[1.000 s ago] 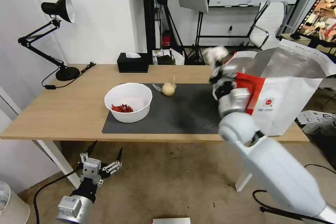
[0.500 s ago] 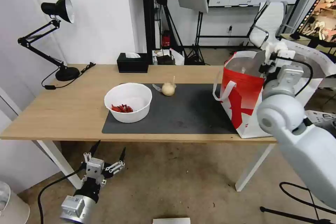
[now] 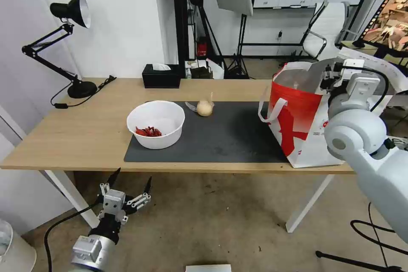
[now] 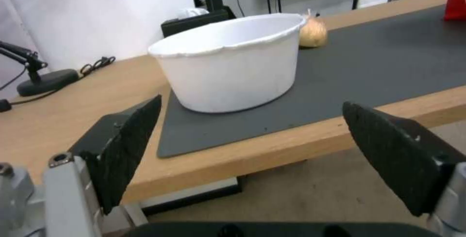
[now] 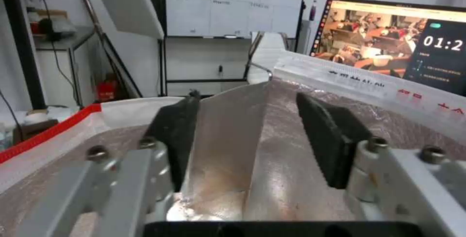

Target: Pick up the trash from the table and place it into the takeout bag.

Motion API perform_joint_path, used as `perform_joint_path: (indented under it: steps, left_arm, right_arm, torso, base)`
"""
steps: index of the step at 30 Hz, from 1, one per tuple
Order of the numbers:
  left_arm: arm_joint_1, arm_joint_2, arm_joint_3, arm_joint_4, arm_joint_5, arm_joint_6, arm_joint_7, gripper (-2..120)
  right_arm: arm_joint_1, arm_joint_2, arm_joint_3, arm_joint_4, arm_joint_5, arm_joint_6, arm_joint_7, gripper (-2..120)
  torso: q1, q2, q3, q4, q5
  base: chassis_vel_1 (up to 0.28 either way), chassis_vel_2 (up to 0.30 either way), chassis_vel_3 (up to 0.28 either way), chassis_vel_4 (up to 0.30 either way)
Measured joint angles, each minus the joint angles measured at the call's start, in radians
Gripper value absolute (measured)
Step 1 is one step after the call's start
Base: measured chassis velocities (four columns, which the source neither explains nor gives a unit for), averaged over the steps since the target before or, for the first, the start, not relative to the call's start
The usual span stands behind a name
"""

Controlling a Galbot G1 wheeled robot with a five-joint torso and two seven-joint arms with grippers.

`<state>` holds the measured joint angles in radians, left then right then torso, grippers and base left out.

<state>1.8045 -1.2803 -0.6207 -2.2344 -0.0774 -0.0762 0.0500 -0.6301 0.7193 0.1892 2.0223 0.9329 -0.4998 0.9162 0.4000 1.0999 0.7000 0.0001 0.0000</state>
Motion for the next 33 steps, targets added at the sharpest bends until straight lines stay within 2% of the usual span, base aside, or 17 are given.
perform_joint_path:
  steps: [3, 4, 7, 8, 10, 11, 12, 15, 17, 20, 21, 24, 25, 28, 33]
  left_arm:
    - [-0.001, 0.001, 0.0, -0.011, -0.005, 0.002, -0.001, 100]
    - [-0.001, 0.001, 0.0, -0.011, -0.005, 0.002, -0.001, 100]
    - [-0.016, 0.005, 0.001, -0.017, -0.02, 0.011, -0.002, 100]
    - [-0.016, 0.005, 0.001, -0.017, -0.02, 0.011, -0.002, 100]
    - [-0.024, 0.009, 0.001, -0.018, -0.026, 0.013, -0.004, 100]
    - [-0.026, 0.009, 0.001, -0.018, -0.027, 0.013, -0.005, 100]
    - [-0.026, 0.009, 0.001, -0.018, -0.027, 0.013, -0.005, 100]
    - [-0.031, 0.006, 0.005, -0.02, -0.031, 0.012, -0.006, 100]
    - [-0.032, 0.004, 0.006, -0.02, -0.032, 0.011, -0.006, 100]
    - [-0.033, -0.003, 0.014, -0.019, -0.032, 0.007, -0.007, 100]
    - [-0.033, -0.003, 0.014, -0.019, -0.032, 0.007, -0.007, 100]
    - [-0.033, -0.009, 0.019, -0.012, -0.032, 0.001, -0.009, 100]
    - [-0.033, -0.009, 0.019, -0.012, -0.032, 0.001, -0.009, 100]
    - [-0.033, -0.014, 0.028, -0.001, -0.032, -0.003, -0.012, 100]
    - [-0.034, -0.021, 0.04, 0.02, -0.031, -0.003, -0.012, 100]
  right_arm:
    - [-0.024, -0.012, 0.016, 0.026, 0.006, 0.044, -0.074, 72]
    - [-0.024, -0.012, 0.016, 0.026, 0.006, 0.044, -0.074, 72]
    - [-0.123, -0.041, 0.063, 0.095, 0.008, 0.191, -0.279, 88]
    - [-0.123, -0.041, 0.063, 0.095, 0.008, 0.191, -0.279, 88]
    - [-0.22, -0.051, 0.12, 0.145, 0.006, 0.283, -0.414, 96]
    - [-0.265, -0.053, 0.142, 0.161, 0.005, 0.314, -0.467, 98]
    - [-0.265, -0.053, 0.142, 0.161, 0.005, 0.314, -0.467, 98]
    - [-0.445, -0.061, 0.222, 0.211, -0.027, 0.42, -0.627, 100]
    - [-0.474, -0.059, 0.232, 0.217, -0.038, 0.434, -0.642, 100]
    - [-0.688, -0.006, 0.292, 0.248, -0.169, 0.542, -0.725, 100]
    - [-0.688, -0.006, 0.292, 0.248, -0.169, 0.542, -0.725, 100]
    - [-0.87, 0.074, 0.321, 0.242, -0.322, 0.65, -0.776, 100]
    - [-0.87, 0.074, 0.321, 0.242, -0.322, 0.65, -0.776, 100]
    - [-1.011, 0.148, 0.327, 0.198, -0.485, 0.732, -0.809, 100]
    - [-1.096, 0.221, 0.313, 0.145, -0.57, 0.764, -0.813, 100]
  torso:
    - [0.0, 0.0, 0.0, 0.0002, -0.0001]
    - [0.0, 0.0, 0.0, 0.0002, -0.0001]
    - [0.0, 0.0, 0.0, 0.0, -0.0003]
    - [0.0, 0.0, 0.0, 0.0, -0.0003]
    - [0.0, 0.0, 0.0, 0.0, -0.0003]
    - [0.0, 0.0, 0.0, -0.0002, -0.0002]
    - [0.0, 0.0, 0.0, -0.0002, -0.0002]
    - [0.0, 0.0, 0.0, -0.0001, -0.0002]
    - [0.0, 0.0, 0.0, -0.0001, -0.0002]
    - [0.0, 0.0, 0.0, -0.0001, -0.0001]
    - [0.0, 0.0, 0.0, -0.0001, -0.0001]
    - [0.0, 0.0, 0.0, 0.0001, -0.0001]
    - [0.0, 0.0, 0.0, 0.0001, -0.0001]
    - [0.0, 0.0, 0.0, -0.0003, 0.0001]
    - [0.0, 0.0, 0.0, -0.0003, -0.0001]
  base:
    - [0.0, 0.0, 0.0, 0.0]
    - [0.0, 0.0, 0.0, 0.0]
    - [0.0, 0.0, 0.0, 0.0]
    - [0.0, 0.0, 0.0, 0.0]
    - [0.0, 0.0, 0.0, 0.0]
    - [0.0, 0.0, 0.0, 0.0]
    - [0.0, 0.0, 0.0, 0.0]
    - [0.0, 0.0, 0.0, 0.0]
    - [0.0, 0.0, 0.0, 0.0]
    - [0.0, 0.0, 0.0, 0.0]
    - [0.0, 0.0, 0.0, 0.0]
    - [0.0, 0.0, 0.0, 0.0]
    - [0.0, 0.0, 0.0, 0.0]
    - [0.0, 0.0, 0.0, 0.0]
    - [0.0, 0.0, 0.0, 0.0]
